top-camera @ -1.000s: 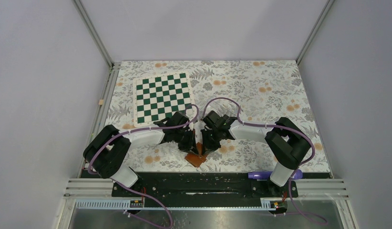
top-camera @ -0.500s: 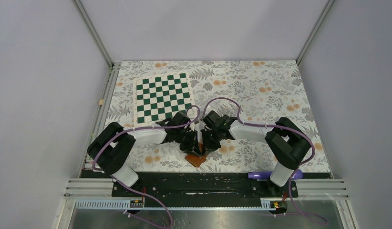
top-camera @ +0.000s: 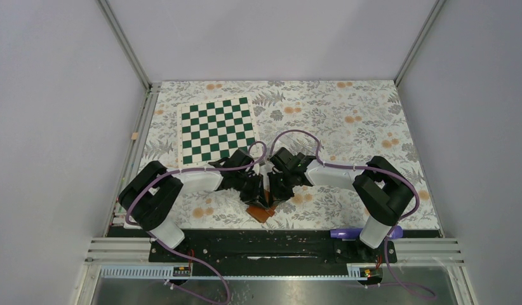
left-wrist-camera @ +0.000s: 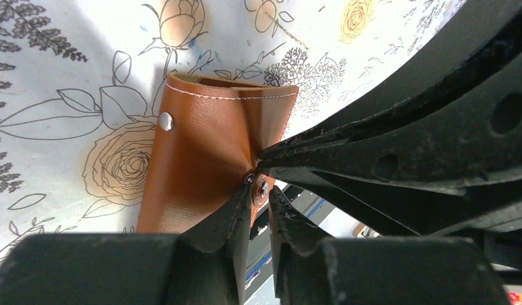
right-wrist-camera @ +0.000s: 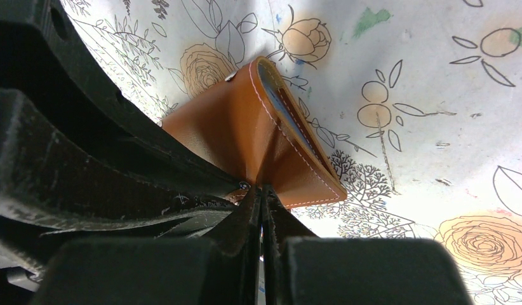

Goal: Put the credit cards into the card holder
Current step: Close the card holder at the corner of the board, then reset both arms

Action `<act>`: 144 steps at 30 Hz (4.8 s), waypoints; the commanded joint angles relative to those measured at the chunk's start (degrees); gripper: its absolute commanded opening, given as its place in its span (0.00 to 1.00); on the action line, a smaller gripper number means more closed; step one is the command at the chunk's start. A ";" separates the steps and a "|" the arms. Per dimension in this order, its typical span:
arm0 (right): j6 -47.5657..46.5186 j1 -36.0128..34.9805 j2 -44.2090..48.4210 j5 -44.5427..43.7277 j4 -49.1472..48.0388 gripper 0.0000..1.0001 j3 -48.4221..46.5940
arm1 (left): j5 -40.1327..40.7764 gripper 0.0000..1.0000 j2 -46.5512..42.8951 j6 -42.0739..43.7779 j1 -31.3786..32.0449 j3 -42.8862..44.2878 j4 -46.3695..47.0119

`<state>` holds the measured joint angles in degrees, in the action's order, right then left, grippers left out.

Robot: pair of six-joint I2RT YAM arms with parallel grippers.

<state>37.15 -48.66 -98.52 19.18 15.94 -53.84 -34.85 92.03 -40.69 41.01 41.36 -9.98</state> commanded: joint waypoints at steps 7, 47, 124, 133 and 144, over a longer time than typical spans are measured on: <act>-0.76 0.16 -0.38 -2.09 0.61 0.02 -1.17 | -0.86 0.00 0.83 -0.28 0.00 -0.43 2.82; -2.03 0.16 -3.01 -4.45 2.67 0.03 -6.22 | 8.80 0.00 -5.31 7.82 -0.09 2.73 -3.08; -2.58 -1.19 9.86 -7.35 2.59 0.22 -3.98 | 18.67 0.55 -28.73 1.17 -7.28 -4.97 3.23; -1.96 9.56 26.25 -10.47 5.58 0.77 4.22 | 5.76 0.70 -42.86 -9.23 -24.50 -19.07 21.90; -16.52 31.39 44.86 -33.90 12.26 0.99 11.85 | 9.45 0.97 -45.92 7.29 -44.47 -17.46 10.74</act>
<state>27.99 -23.59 -57.08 -2.44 27.55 -44.64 -29.76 44.42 -45.17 -1.26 17.63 7.03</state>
